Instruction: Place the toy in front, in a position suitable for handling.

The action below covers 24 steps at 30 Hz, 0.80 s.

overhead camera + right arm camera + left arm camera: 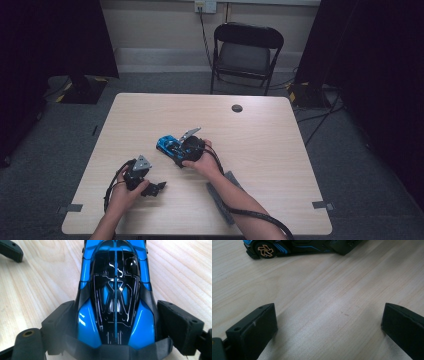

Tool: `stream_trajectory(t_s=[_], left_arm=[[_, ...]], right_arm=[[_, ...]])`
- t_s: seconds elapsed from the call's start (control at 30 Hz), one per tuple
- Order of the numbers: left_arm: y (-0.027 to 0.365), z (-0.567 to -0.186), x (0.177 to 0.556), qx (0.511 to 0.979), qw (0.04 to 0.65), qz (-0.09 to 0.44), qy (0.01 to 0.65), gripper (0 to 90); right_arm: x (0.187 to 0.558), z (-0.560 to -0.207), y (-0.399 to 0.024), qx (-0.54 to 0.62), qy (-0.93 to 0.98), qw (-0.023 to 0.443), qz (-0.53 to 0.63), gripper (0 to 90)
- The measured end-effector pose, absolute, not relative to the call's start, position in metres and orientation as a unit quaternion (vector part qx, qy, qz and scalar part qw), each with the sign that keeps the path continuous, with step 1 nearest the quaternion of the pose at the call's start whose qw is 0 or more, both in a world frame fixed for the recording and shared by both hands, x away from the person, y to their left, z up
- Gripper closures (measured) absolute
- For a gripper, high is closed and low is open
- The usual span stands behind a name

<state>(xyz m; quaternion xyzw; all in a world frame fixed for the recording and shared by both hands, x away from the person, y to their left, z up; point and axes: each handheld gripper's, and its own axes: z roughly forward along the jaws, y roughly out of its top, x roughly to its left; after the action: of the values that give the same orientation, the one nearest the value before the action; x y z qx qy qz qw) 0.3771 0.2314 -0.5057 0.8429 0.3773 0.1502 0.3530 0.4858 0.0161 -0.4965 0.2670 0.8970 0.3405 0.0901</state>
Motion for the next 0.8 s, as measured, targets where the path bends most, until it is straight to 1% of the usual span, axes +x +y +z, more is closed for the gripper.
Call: stream_trajectory(t_s=[0.2, 0.23, 0.3, 0.8], left_arm=[[0.2314, -0.5057, 0.3771, 0.843, 0.353, 0.15, 0.377, 0.0], [0.2314, -0.5057, 0.3771, 0.843, 0.353, 0.15, 0.377, 0.0], [0.2315, -0.5057, 0.3771, 0.843, 0.353, 0.15, 0.377, 0.0], [0.2314, -0.5057, 0.3771, 0.843, 0.353, 0.15, 0.377, 0.0]], right_arm=[[0.4832, -0.4976, 0.0148, 0.265, 0.896, 0.098, 0.342, 17.0], [0.483, -0.4979, 0.0144, 0.265, 0.896, 0.1, 0.343, 17.8], [0.482, -0.4969, 0.0147, 0.255, 0.898, 0.097, 0.345, 23.1], [0.478, -0.4925, 0.018, 0.27, 0.9, 0.104, 0.327, 24.5]])
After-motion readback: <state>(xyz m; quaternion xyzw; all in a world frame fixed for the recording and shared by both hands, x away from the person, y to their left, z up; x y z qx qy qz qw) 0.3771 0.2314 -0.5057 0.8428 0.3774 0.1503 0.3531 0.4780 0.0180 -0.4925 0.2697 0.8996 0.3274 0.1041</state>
